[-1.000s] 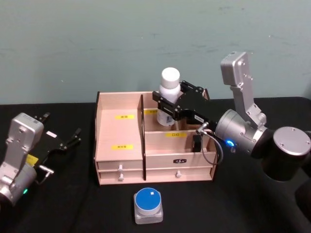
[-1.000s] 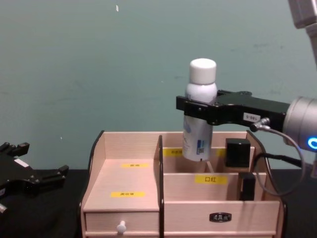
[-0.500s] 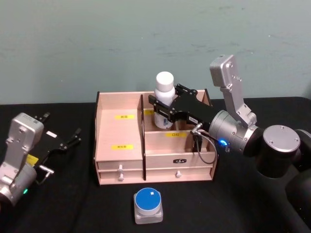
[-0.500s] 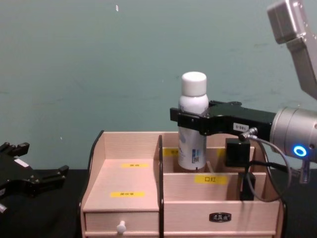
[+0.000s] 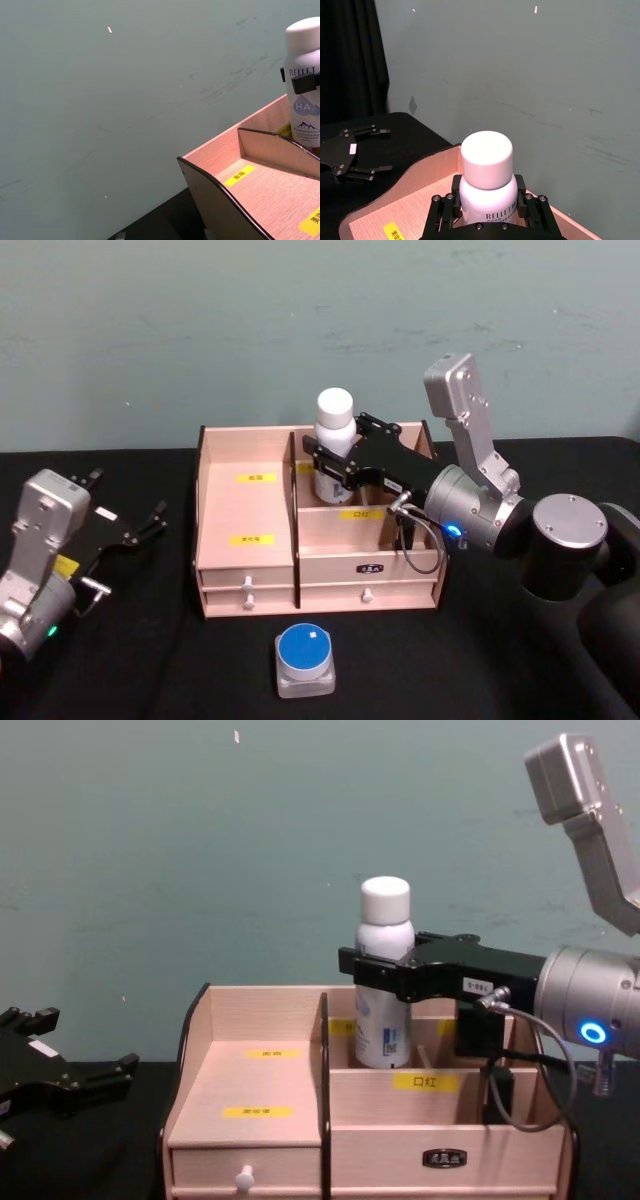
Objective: Pick up the facial cleanser and watermelon frost from the table and place them into the tiered storage box.
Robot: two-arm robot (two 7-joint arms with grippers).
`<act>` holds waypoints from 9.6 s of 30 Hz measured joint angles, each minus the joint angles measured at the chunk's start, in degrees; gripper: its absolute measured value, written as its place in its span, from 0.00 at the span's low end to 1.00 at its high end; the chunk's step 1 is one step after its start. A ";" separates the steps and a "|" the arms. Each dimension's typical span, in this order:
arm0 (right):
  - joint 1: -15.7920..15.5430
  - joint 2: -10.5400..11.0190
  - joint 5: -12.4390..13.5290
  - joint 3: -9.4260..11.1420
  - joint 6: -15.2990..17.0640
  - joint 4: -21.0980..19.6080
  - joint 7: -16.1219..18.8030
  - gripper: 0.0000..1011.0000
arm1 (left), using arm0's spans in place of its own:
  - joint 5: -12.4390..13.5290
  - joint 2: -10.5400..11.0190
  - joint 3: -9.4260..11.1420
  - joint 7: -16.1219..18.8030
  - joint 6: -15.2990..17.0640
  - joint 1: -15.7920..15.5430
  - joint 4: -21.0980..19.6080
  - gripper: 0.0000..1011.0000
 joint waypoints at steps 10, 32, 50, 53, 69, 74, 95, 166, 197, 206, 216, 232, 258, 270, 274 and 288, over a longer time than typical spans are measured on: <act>0.28 -0.67 0.34 -0.11 -0.44 1.74 0.93 0.61 | 0.00 0.00 0.00 0.00 0.00 -0.01 0.00 1.00; -0.18 -0.42 0.31 -0.23 1.52 1.42 0.41 0.64 | 0.00 0.00 0.00 0.00 0.00 0.00 0.00 1.00; -2.24 1.40 1.39 0.59 1.52 -3.53 0.85 0.99 | 0.00 0.00 0.00 0.00 0.00 0.00 0.00 1.00; -3.40 2.89 1.44 1.03 1.84 -7.56 0.53 0.99 | 0.00 0.00 0.00 0.00 0.00 0.00 0.00 1.00; -15.81 13.21 8.67 4.81 4.29 -32.20 1.91 0.99 | 0.00 0.00 0.00 0.00 0.00 0.00 0.00 1.00; -19.41 14.92 11.44 3.90 3.44 -32.70 3.88 0.99 | 0.00 0.00 0.00 0.00 0.00 0.00 0.00 1.00; -17.94 15.05 8.26 -7.42 6.58 -22.24 7.04 0.99 | 0.00 0.00 0.00 0.00 0.00 0.00 0.00 1.00; -9.98 10.28 4.37 -13.39 11.87 -10.64 8.23 0.99 | 0.00 0.00 0.00 0.00 0.00 0.00 0.00 1.00; -9.97 10.28 4.60 -13.34 11.72 -10.55 8.36 0.73 | 0.00 0.00 0.00 0.00 0.00 0.00 0.00 1.00; -10.32 9.95 5.44 -12.82 10.67 -10.38 8.81 0.73 | 0.00 0.00 0.00 0.00 0.00 0.00 0.00 1.00; -9.47 9.16 6.08 -12.62 10.32 -12.12 8.95 0.73 | 0.00 0.00 0.00 0.00 0.00 0.00 0.00 1.00; -6.63 5.77 4.98 -10.79 10.94 -16.40 2.40 0.73 | 0.00 0.00 0.00 0.00 0.00 0.00 0.00 1.00; -1.00 -1.39 -0.27 -9.41 12.34 -7.88 -1.88 0.73 | 0.00 0.00 0.00 0.00 0.00 0.00 0.00 1.00; 1.23 -4.25 -2.17 -9.86 12.36 -2.49 -1.17 0.73 | 0.00 0.00 0.00 0.00 0.00 0.00 0.00 1.00; 1.55 -4.68 -2.77 -9.91 12.63 -1.56 -1.15 0.73 | 0.00 0.00 0.00 0.00 0.00 0.00 0.00 1.00; 1.82 -5.58 -3.78 -9.43 12.83 -0.11 -1.29 0.73 | 0.00 0.00 0.00 0.00 0.00 0.00 0.00 1.00</act>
